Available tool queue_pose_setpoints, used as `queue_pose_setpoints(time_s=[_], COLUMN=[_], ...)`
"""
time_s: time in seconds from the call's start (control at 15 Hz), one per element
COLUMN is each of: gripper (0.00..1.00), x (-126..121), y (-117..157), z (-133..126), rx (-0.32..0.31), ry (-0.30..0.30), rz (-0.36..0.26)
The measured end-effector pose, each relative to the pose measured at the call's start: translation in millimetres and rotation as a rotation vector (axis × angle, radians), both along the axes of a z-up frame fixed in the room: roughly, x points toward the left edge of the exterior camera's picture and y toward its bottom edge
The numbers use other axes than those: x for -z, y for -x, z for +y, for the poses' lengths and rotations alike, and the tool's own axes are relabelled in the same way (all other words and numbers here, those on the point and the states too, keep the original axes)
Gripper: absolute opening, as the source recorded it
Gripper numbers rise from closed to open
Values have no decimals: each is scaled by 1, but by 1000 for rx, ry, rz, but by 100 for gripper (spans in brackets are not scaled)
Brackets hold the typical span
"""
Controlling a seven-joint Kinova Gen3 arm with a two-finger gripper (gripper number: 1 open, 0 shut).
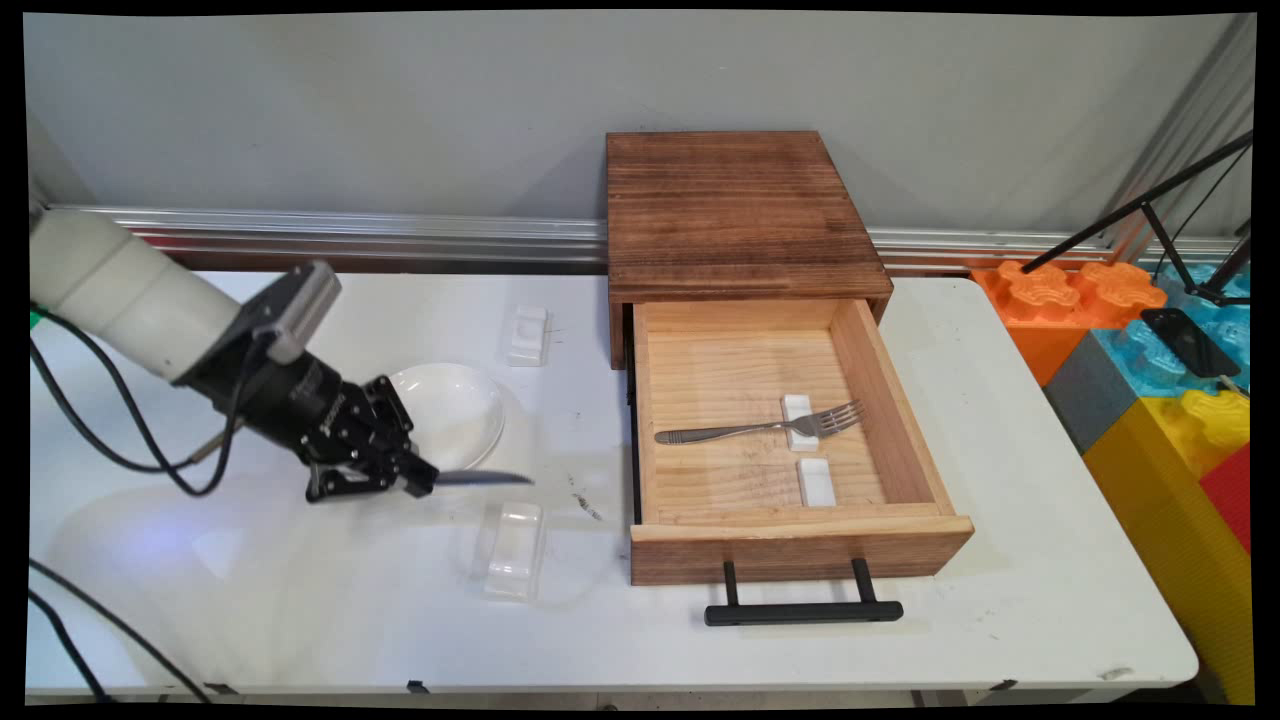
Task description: Place the picked object into the drawer
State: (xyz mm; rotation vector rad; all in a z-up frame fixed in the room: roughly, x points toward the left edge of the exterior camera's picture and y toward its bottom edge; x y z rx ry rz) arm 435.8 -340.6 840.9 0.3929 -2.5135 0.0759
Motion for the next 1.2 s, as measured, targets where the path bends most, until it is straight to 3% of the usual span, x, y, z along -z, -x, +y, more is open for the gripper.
queue_pose_setpoints(time_s=[0.33, 0.67, 1.0, 1.2], gripper=[0, 0, 0, 0], x=[-37, -67, -80, -84], y=[15, 49, 86, 123], z=[-8, -27, -44, -57], rx=[-56, -95, -118, -125], ry=[-16, -14, -9, -7], rz=[26, 60, 80, 95])
